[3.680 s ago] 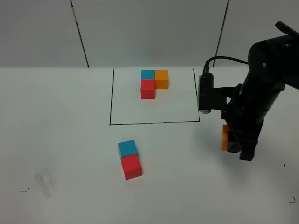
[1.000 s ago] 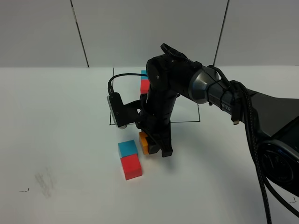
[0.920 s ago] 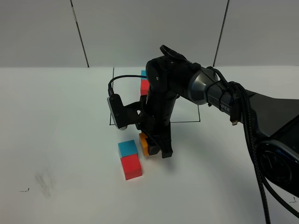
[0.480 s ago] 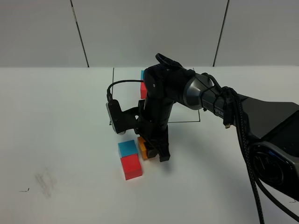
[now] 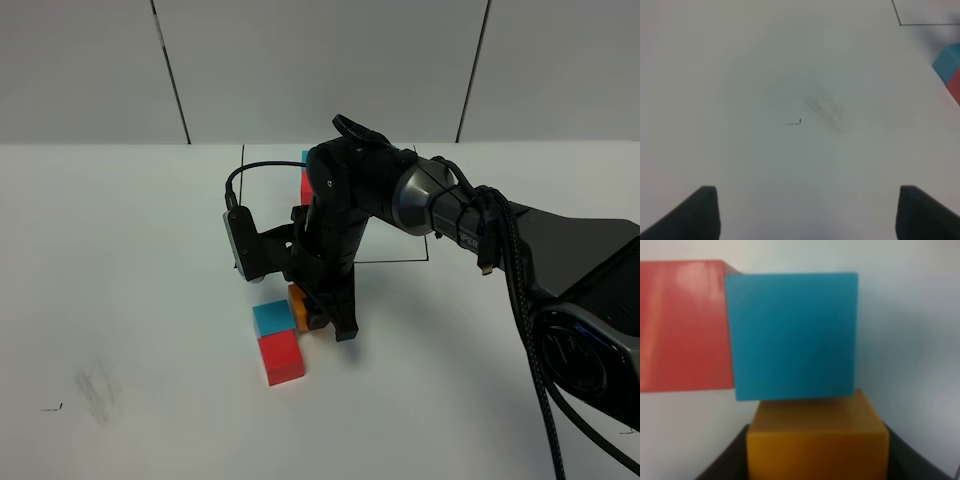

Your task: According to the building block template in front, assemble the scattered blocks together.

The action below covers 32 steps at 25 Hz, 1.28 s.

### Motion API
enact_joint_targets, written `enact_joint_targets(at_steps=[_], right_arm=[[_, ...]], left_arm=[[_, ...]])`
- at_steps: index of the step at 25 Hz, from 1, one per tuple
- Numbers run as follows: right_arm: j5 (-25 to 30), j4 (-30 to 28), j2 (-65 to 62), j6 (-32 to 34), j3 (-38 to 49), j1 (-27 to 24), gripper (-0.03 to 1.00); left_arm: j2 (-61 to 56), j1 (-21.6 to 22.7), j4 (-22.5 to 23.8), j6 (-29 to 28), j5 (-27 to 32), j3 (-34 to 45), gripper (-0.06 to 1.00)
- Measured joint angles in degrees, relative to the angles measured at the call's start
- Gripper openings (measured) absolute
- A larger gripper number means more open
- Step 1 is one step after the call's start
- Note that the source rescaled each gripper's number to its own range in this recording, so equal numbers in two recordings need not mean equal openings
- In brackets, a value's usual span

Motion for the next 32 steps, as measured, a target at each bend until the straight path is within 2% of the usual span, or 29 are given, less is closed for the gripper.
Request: enact_joint_targets(at_steps=[7,32], right_arm=[[1.27,-0.04,0.00,-0.02,0.00,0.00,0.00],[0.73,0.38,1.17,-0.02,0.00,0.00,0.00]], left_arm=[[0.00,0.00,0.00,0.00,0.00,0.00,0.58],[0.00,0.00,0.00,0.00,0.00,0.00,0.58]])
